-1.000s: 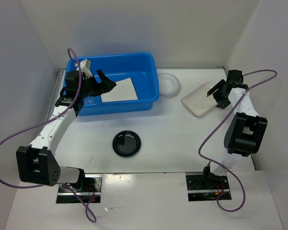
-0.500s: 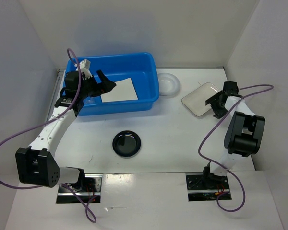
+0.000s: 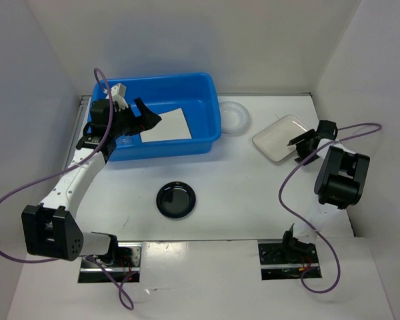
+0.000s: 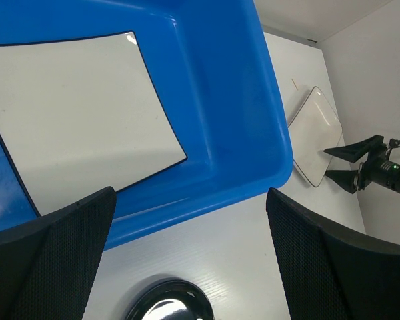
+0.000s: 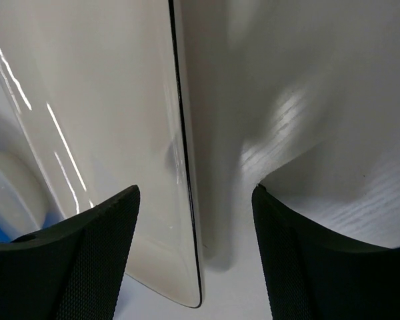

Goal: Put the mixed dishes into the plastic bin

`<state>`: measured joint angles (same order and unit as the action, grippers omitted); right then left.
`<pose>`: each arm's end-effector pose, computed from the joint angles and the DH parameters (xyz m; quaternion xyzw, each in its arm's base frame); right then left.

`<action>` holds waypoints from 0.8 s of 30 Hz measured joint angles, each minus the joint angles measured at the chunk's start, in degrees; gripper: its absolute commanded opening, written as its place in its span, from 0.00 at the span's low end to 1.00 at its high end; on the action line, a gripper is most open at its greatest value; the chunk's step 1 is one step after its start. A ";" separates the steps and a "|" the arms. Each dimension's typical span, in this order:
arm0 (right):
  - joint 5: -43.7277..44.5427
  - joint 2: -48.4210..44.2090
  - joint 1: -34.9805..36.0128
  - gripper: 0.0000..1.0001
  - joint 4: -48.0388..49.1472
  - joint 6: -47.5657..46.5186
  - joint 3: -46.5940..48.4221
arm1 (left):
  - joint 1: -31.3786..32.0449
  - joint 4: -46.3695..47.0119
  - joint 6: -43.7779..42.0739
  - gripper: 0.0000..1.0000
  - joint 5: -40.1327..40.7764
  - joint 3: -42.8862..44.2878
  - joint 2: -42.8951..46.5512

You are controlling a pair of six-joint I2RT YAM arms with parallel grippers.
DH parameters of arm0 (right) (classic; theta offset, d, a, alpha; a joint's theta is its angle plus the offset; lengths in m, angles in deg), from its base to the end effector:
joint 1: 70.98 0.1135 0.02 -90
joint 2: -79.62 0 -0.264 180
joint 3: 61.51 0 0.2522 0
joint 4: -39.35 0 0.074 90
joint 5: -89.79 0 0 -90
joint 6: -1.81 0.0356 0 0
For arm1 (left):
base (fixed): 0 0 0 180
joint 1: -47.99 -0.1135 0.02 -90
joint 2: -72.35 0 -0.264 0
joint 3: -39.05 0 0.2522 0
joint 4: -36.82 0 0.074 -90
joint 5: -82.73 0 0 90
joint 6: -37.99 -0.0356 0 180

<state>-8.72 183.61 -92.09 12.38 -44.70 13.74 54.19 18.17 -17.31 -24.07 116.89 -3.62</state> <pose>0.3438 -0.1271 0.1582 0.4907 0.8172 0.1266 0.2746 0.3086 -0.0439 0.3467 -0.1110 0.7911 -0.3160 0.5118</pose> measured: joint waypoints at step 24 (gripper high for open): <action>-16.44 4.63 -3.17 0.44 11.04 0.63 -2.14 | 0.00 -0.24 -0.24 1.00 -0.02 0.00 0.00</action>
<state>-25.16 188.24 -95.26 23.42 -44.07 11.60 54.19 17.93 -17.55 -24.09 116.89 -3.62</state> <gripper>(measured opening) 0.487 0.998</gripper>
